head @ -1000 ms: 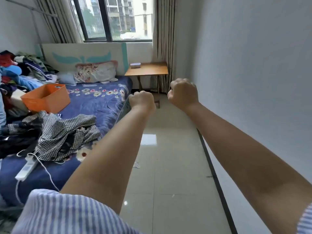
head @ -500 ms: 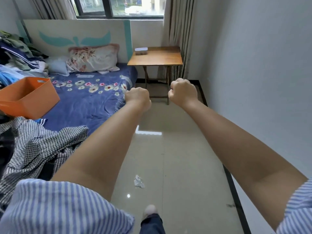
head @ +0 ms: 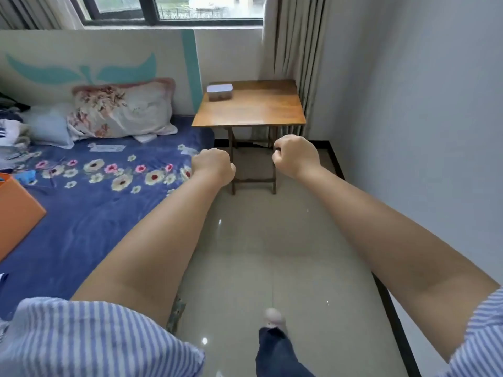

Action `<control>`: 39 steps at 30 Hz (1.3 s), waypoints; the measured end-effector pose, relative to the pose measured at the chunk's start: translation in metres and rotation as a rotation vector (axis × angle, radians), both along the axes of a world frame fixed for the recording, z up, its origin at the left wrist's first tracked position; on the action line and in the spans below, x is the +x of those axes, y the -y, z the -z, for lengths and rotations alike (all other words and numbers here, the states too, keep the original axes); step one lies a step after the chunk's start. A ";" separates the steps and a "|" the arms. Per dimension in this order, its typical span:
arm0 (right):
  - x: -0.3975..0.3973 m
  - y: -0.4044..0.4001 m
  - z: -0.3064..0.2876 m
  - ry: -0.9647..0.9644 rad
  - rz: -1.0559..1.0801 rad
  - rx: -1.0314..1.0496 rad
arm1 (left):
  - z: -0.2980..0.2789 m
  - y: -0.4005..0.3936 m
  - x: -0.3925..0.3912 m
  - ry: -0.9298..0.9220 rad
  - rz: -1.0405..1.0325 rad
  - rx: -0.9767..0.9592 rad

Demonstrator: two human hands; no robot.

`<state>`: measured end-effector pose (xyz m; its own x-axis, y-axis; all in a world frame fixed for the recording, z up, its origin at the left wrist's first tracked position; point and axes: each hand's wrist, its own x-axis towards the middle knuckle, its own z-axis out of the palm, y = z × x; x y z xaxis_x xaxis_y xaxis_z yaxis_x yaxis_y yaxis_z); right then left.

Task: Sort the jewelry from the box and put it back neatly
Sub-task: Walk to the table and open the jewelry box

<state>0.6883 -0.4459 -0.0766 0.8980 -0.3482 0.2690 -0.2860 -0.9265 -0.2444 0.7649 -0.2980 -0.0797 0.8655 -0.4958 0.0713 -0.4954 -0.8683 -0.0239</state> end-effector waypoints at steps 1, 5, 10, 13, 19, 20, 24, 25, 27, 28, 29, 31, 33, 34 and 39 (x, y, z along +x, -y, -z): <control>0.029 0.015 0.001 0.004 -0.016 0.006 | 0.000 0.013 0.028 0.002 -0.007 -0.008; 0.142 0.071 -0.004 0.000 -0.048 0.019 | -0.005 0.057 0.135 -0.033 -0.074 -0.003; 0.269 0.122 -0.002 0.006 -0.073 0.064 | 0.000 0.103 0.257 -0.054 -0.118 0.023; 0.349 0.151 0.006 0.013 -0.050 0.119 | 0.013 0.127 0.335 -0.043 -0.123 0.015; 0.513 0.209 0.021 -0.034 0.044 0.171 | 0.034 0.175 0.506 -0.096 -0.200 0.041; 0.540 0.216 0.023 -0.047 0.050 0.183 | 0.036 0.183 0.533 -0.113 -0.208 0.049; 0.636 0.245 0.033 -0.068 0.064 0.218 | 0.046 0.218 0.631 -0.159 -0.181 0.064; 0.657 0.253 0.036 -0.076 0.063 0.223 | 0.049 0.227 0.653 -0.172 -0.173 0.068; 0.698 0.270 0.043 -0.095 0.071 0.230 | 0.057 0.244 0.694 -0.204 -0.164 0.073; 0.719 0.281 0.047 -0.105 0.080 0.233 | 0.063 0.253 0.715 -0.221 -0.163 0.073; 0.741 0.291 0.052 -0.117 0.089 0.238 | 0.068 0.261 0.736 -0.234 -0.165 0.076; 0.786 0.312 0.062 -0.139 0.101 0.247 | 0.079 0.278 0.777 -0.252 -0.168 0.090; 0.831 0.330 0.074 -0.165 0.094 0.259 | 0.090 0.291 0.817 -0.279 -0.184 0.094; 0.853 0.339 0.079 -0.185 0.089 0.272 | 0.095 0.297 0.836 -0.296 -0.195 0.093; 0.947 0.369 0.113 -0.284 0.104 0.364 | 0.124 0.321 0.922 -0.404 -0.254 0.042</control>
<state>1.6356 -0.8151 -0.1900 0.8738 -0.4662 -0.1382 -0.4751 -0.7581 -0.4467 1.6869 -0.6188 -0.2036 0.9138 -0.2606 -0.3115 -0.2447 -0.9654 0.0898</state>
